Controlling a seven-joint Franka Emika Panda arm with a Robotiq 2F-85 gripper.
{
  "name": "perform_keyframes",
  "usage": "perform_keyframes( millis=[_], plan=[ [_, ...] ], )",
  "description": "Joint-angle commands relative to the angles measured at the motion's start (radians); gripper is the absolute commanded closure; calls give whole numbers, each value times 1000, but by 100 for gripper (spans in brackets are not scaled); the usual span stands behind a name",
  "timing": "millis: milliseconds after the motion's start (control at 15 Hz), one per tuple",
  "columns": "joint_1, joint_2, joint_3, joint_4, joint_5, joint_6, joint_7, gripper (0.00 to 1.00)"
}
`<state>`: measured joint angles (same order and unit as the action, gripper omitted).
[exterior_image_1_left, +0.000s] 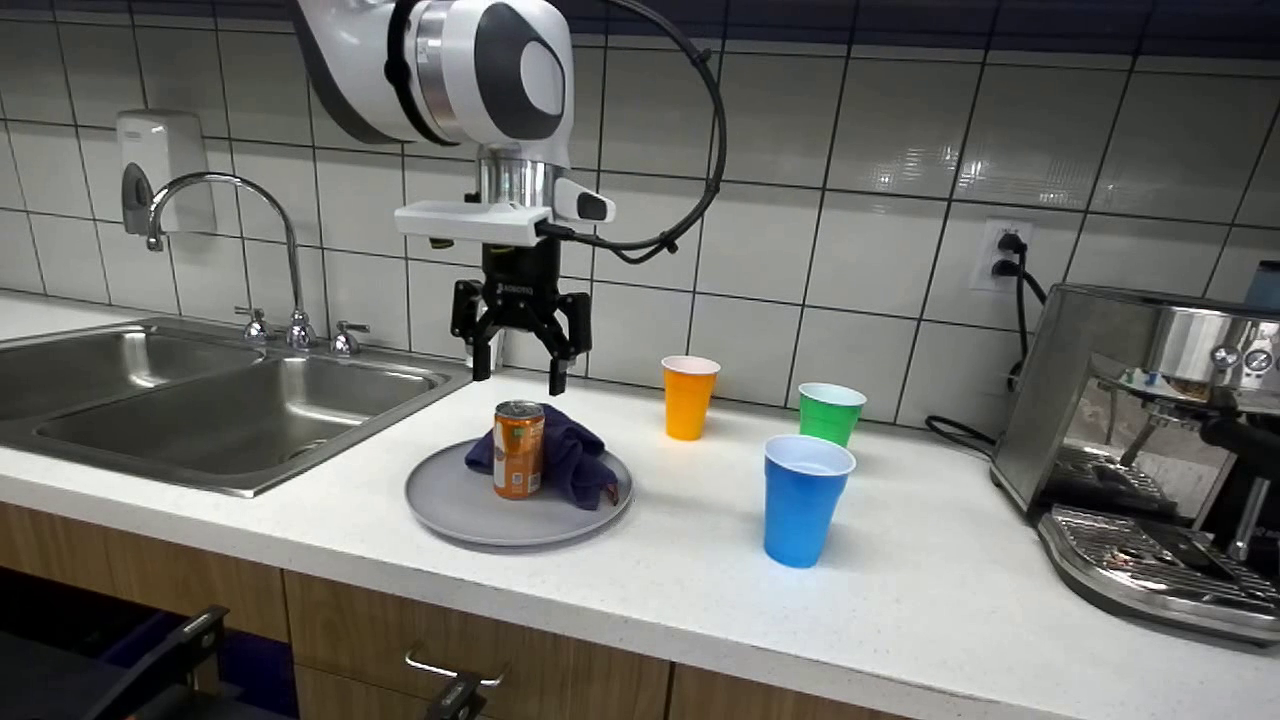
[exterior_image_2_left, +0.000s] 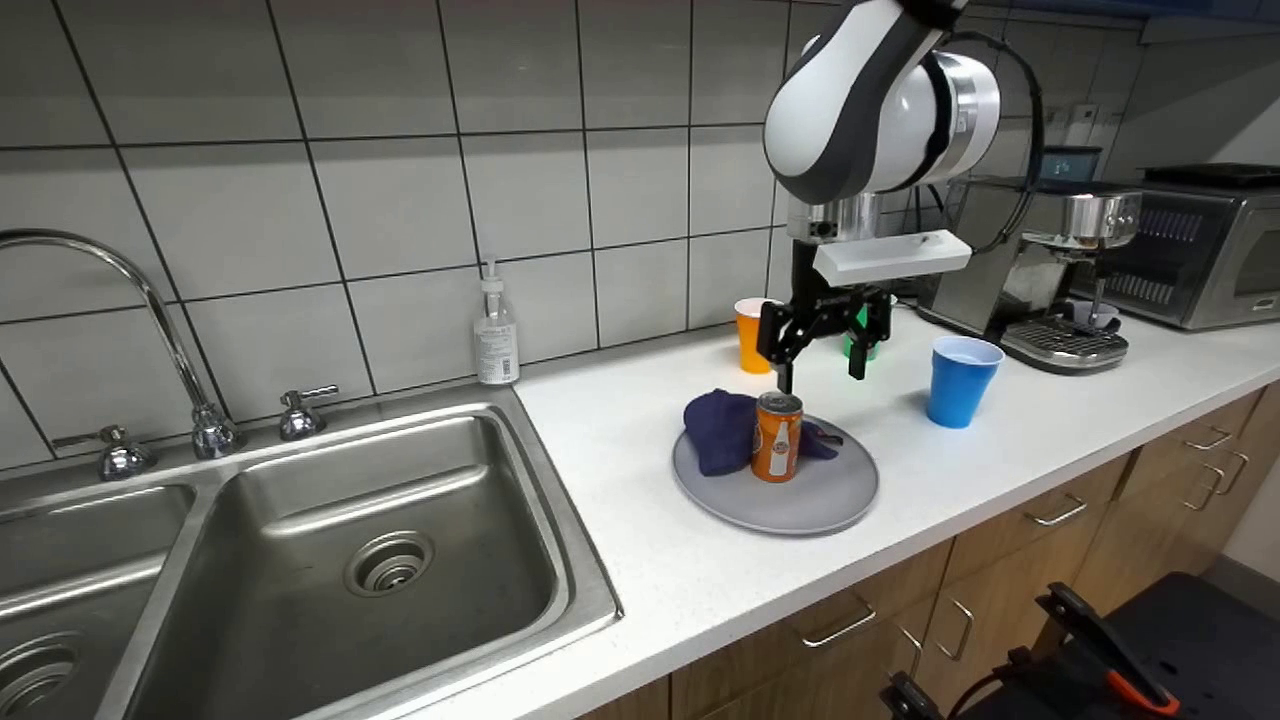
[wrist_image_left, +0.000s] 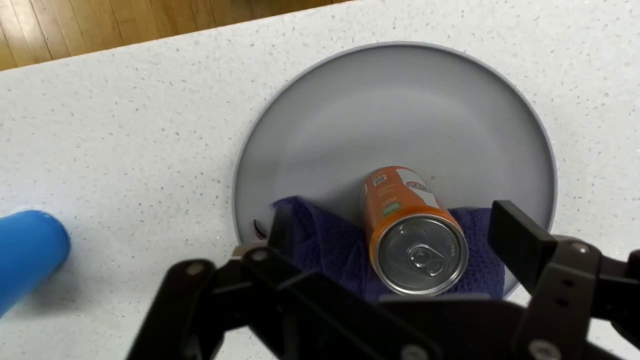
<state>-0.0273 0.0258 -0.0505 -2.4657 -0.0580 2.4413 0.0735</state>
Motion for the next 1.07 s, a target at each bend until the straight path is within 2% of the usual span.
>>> perform_keyframes(
  millis=[0, 1000],
  plan=[
    [4, 62, 8, 40, -1, 25, 45, 0],
    [40, 209, 1, 123, -10, 68, 102, 0]
  ],
)
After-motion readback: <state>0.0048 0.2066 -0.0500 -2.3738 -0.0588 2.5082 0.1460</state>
